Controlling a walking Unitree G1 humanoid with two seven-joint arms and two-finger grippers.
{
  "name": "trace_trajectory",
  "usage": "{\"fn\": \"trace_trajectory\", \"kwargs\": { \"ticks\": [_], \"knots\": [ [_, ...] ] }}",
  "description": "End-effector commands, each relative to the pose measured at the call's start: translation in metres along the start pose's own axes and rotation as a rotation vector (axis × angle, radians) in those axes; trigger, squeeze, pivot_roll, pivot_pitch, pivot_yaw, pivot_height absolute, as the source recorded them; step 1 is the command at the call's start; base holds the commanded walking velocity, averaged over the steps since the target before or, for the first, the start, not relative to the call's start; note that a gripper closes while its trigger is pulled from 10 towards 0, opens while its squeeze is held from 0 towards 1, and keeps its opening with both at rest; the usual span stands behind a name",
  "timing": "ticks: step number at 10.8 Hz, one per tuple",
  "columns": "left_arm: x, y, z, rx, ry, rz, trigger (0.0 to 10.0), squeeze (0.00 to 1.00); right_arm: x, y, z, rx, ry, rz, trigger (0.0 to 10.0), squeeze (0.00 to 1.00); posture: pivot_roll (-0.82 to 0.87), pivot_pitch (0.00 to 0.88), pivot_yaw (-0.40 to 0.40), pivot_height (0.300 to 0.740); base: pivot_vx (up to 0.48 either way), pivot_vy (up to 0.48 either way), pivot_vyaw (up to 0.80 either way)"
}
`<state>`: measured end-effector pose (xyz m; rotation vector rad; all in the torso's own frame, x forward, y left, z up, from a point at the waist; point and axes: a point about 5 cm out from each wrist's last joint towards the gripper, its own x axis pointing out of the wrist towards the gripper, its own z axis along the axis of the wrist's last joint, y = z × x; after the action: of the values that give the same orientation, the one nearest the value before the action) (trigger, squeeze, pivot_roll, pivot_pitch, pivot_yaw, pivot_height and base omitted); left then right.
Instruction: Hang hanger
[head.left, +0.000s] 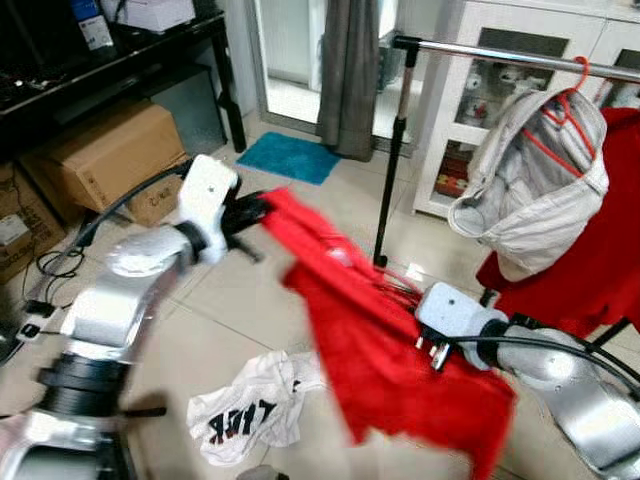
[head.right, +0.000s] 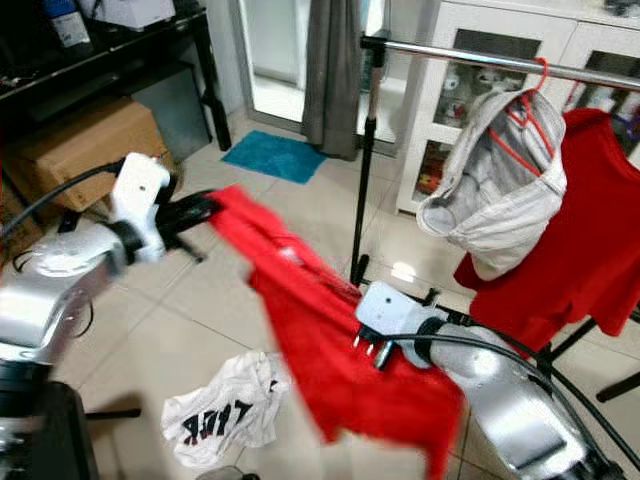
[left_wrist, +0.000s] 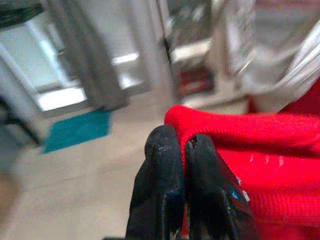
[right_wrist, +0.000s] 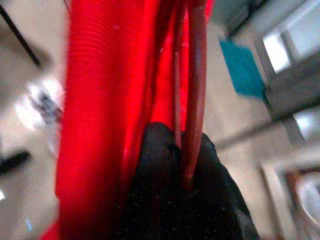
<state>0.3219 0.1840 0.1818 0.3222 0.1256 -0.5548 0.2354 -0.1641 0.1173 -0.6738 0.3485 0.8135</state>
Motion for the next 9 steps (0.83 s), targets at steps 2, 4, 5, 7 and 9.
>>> {"fn": "trace_trajectory", "kwargs": {
  "ticks": [2,4,5,7,9],
  "knots": [
    [-0.026,0.058,0.004,0.119,0.047,0.301,0.0,0.0,-0.017,0.009,-0.014,0.062,0.003,0.143,0.0,0.0,-0.05,0.0,0.071,0.74,0.0,0.0,0.0],
    [-0.036,0.082,-0.01,0.108,0.094,0.463,0.0,0.0,-0.029,0.014,-0.003,0.2,-0.131,0.248,0.0,0.0,-0.05,0.0,0.077,0.74,0.0,0.0,0.0],
    [-0.038,0.088,-0.015,0.069,0.084,0.499,0.0,0.0,-0.031,0.013,0.001,0.262,-0.183,0.257,0.0,0.0,-0.05,0.0,0.078,0.74,0.0,0.0,0.0],
    [-0.035,0.084,-0.023,0.019,0.087,0.463,0.0,0.0,-0.029,0.005,0.007,0.337,-0.242,0.198,0.0,0.0,-0.05,0.0,0.076,0.74,0.0,0.0,0.0],
    [-0.027,0.071,-0.045,-0.197,0.067,0.417,0.0,0.0,-0.029,0.0,0.024,0.487,-0.419,0.173,0.0,0.0,-0.05,0.0,0.076,0.74,0.0,0.0,0.0]
  ]
}}
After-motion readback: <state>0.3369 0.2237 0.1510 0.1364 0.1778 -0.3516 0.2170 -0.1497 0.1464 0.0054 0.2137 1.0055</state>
